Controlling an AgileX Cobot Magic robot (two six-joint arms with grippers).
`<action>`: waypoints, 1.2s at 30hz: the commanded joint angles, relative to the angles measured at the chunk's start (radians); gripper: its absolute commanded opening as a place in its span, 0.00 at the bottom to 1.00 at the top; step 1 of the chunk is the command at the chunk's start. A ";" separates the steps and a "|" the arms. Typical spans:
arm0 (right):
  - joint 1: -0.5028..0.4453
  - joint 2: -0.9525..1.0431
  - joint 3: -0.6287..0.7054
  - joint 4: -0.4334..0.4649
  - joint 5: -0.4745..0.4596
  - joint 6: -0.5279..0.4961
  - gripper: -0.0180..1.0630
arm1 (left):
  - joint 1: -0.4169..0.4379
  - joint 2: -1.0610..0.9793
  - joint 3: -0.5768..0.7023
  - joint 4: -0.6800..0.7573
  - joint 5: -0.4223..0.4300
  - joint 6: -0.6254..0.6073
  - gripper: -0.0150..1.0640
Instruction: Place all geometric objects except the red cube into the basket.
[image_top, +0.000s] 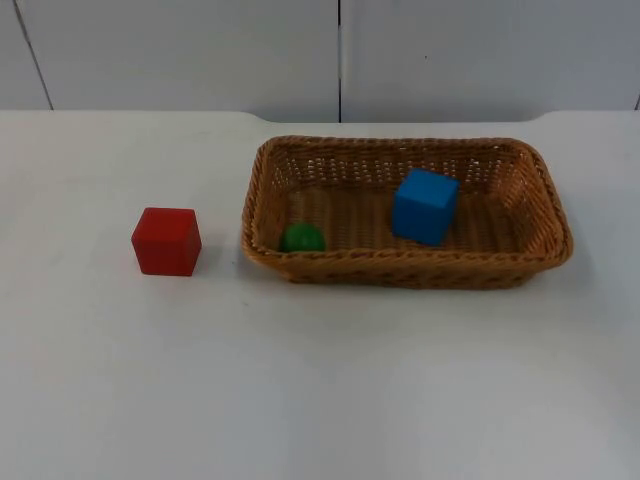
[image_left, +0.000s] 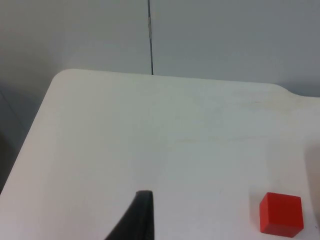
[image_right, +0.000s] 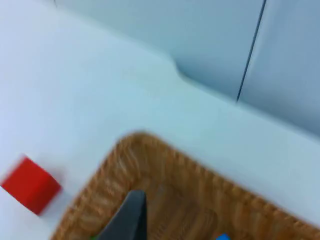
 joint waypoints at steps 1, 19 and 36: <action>0.001 -0.111 -0.005 -0.006 0.069 -0.008 0.98 | 0.003 0.002 0.005 0.009 -0.005 -0.002 0.98; -0.009 -0.212 -0.001 -0.112 0.097 0.102 0.98 | 0.003 -0.002 0.005 0.100 -0.163 -0.030 0.98; -0.549 -0.433 0.008 -0.112 0.319 0.042 0.98 | 0.003 -0.003 0.005 0.093 -0.166 -0.030 0.98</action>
